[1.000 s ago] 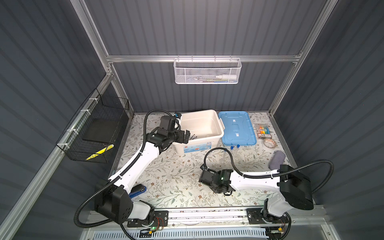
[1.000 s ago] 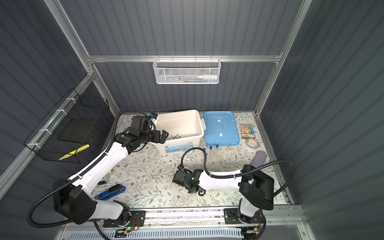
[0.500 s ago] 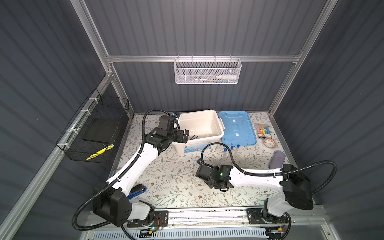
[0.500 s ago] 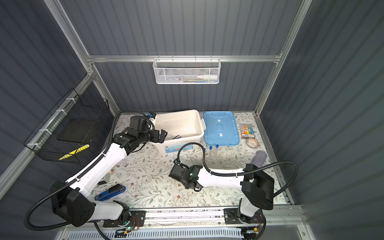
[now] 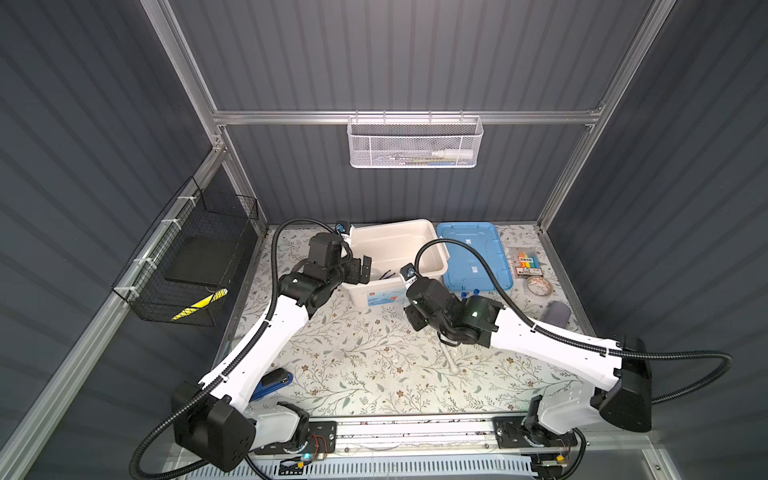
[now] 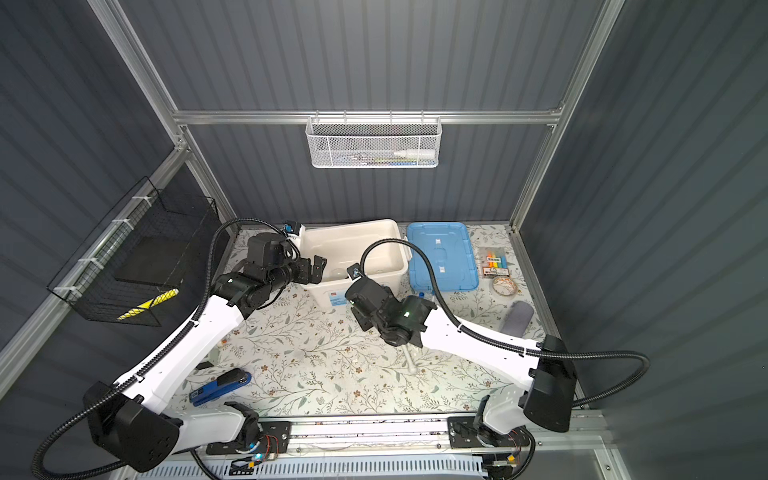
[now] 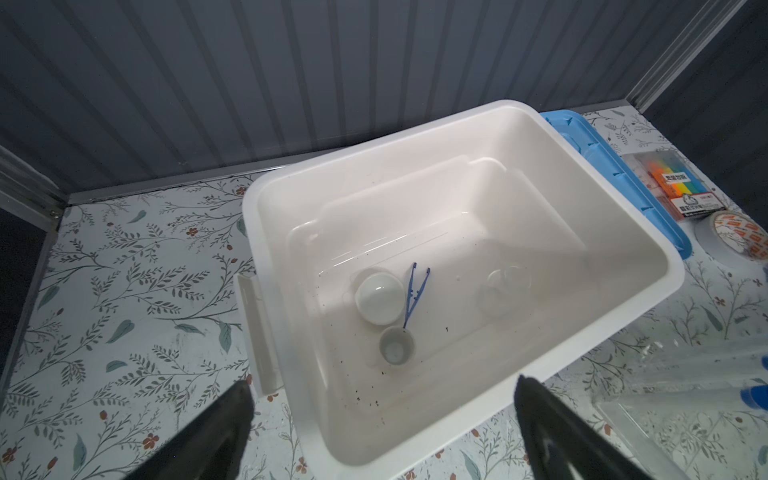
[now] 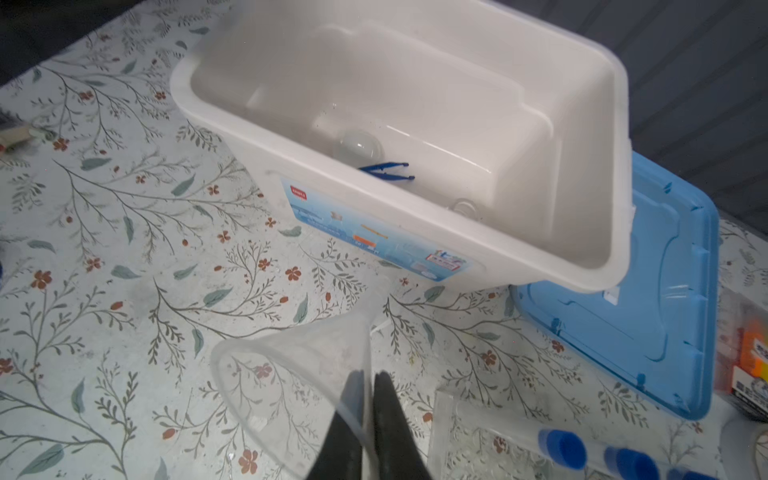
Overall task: Organize the chemistry lab equipment
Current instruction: 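Lift the funnel with the right gripper and carry it into the white bin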
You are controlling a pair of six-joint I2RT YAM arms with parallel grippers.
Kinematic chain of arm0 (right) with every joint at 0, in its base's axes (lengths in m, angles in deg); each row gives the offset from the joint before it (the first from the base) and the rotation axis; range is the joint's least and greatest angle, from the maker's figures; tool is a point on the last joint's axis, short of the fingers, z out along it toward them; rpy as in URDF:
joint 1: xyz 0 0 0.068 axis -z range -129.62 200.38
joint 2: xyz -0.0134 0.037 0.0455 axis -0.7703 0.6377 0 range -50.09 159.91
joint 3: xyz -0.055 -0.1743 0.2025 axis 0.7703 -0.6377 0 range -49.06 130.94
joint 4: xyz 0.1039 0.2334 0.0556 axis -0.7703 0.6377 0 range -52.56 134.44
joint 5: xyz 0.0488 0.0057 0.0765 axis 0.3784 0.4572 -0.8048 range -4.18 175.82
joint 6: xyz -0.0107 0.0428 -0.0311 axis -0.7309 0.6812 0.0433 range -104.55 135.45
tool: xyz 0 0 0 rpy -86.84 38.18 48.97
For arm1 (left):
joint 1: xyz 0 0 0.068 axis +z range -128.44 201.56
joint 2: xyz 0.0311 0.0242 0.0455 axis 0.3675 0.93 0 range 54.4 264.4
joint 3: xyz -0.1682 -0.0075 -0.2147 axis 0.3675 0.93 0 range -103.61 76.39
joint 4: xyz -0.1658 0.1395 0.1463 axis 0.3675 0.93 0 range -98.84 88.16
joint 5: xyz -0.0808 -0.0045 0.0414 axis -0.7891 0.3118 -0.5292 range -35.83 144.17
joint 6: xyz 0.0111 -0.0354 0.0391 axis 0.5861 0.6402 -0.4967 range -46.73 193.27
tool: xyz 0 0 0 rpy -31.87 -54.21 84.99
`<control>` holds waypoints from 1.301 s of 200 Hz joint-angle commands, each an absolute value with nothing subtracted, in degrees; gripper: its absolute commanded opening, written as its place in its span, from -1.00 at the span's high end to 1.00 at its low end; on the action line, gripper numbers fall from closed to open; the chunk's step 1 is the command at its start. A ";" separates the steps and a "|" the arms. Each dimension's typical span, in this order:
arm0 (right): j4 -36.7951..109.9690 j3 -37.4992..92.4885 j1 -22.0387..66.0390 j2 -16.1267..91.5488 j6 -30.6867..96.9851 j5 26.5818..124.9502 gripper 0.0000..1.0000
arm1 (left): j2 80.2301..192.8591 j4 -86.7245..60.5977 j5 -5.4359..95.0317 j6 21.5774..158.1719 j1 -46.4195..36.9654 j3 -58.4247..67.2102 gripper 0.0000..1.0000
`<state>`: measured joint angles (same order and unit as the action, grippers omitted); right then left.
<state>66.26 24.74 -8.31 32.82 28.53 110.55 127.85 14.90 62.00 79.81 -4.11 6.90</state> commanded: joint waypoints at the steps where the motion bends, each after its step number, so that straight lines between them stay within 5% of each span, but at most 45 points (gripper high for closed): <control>1: 64.82 27.65 -5.46 33.18 26.25 106.94 0.80 | 126.47 14.36 64.82 81.43 -3.66 8.09 -0.99; 69: 65.77 41.24 3.07 40.92 24.83 97.44 0.77 | 126.19 15.15 65.78 84.05 -2.55 8.31 -0.99; 174: 83.13 69.73 13.50 66.75 28.06 75.18 0.76 | 125.07 16.38 57.61 87.77 6.33 11.06 -1.00; 260: 90.31 73.23 17.67 75.55 30.57 71.94 0.74 | 126.62 17.16 55.78 85.89 7.41 11.21 -0.99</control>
